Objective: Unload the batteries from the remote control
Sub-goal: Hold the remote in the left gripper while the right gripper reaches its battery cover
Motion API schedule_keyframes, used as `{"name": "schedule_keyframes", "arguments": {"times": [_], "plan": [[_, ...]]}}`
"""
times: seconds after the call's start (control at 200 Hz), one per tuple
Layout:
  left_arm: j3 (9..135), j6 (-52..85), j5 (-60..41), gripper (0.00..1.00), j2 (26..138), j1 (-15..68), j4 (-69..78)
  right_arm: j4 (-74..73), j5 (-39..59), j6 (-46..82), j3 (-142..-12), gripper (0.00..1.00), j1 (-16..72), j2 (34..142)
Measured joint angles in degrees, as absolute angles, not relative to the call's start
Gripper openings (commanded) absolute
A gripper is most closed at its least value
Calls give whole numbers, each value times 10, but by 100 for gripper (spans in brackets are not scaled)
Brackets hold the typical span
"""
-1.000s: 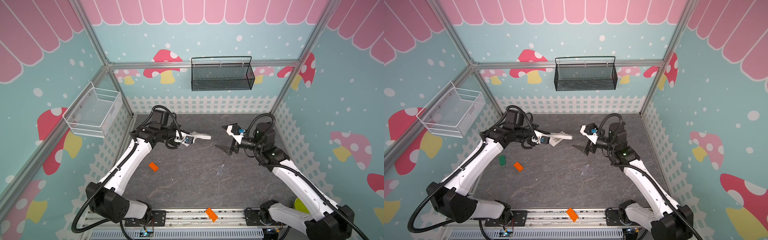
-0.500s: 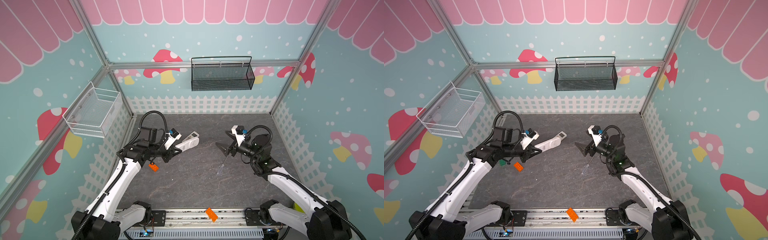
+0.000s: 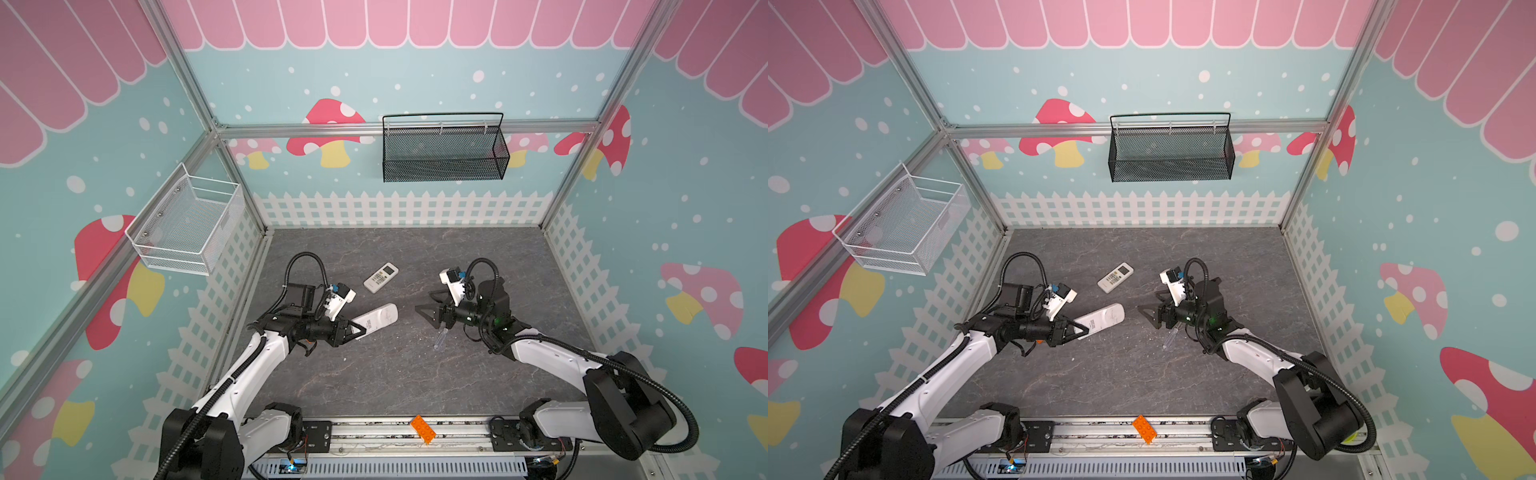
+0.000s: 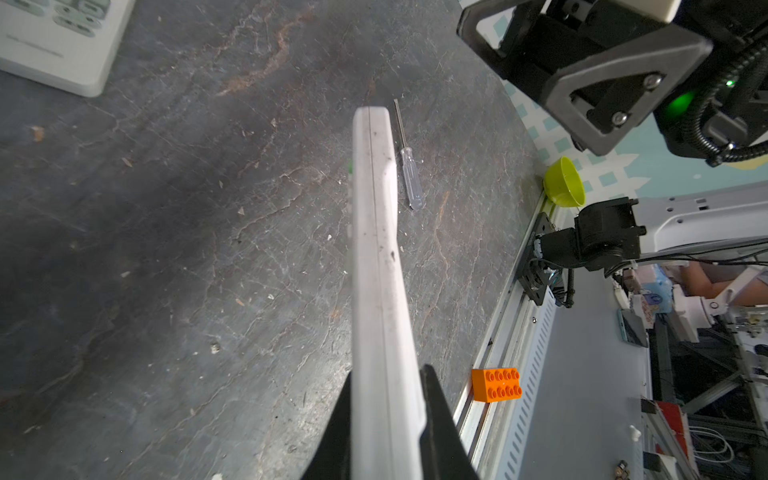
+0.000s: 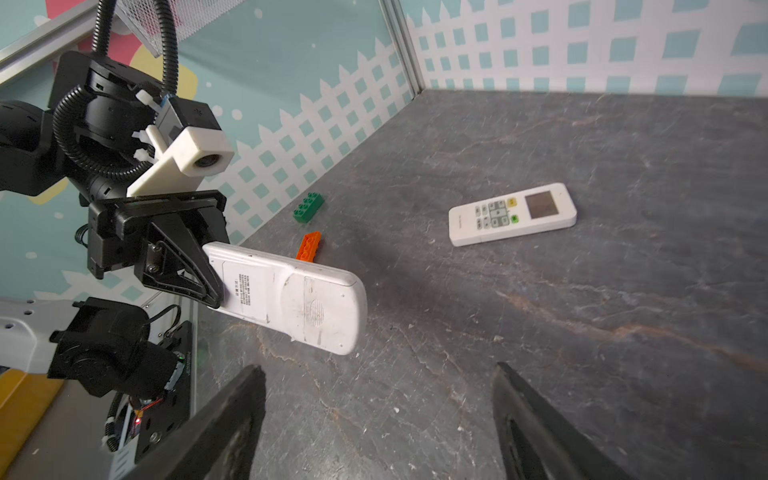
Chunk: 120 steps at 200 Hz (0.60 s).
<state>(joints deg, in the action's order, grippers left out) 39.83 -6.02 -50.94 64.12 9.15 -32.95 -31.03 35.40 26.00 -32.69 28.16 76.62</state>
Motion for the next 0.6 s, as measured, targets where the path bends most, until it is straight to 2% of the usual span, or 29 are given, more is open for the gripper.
{"name": "schedule_keyframes", "arguments": {"times": [0.255, 0.6], "plan": [[348, 34, -518, 0, 655, 100, -244, -340, 365, 304, -307, 81, 296, 807], [304, 115, -588, 0, 666, 114, -157, -375, 445, 340, -328, 76, 307, 919]]}}
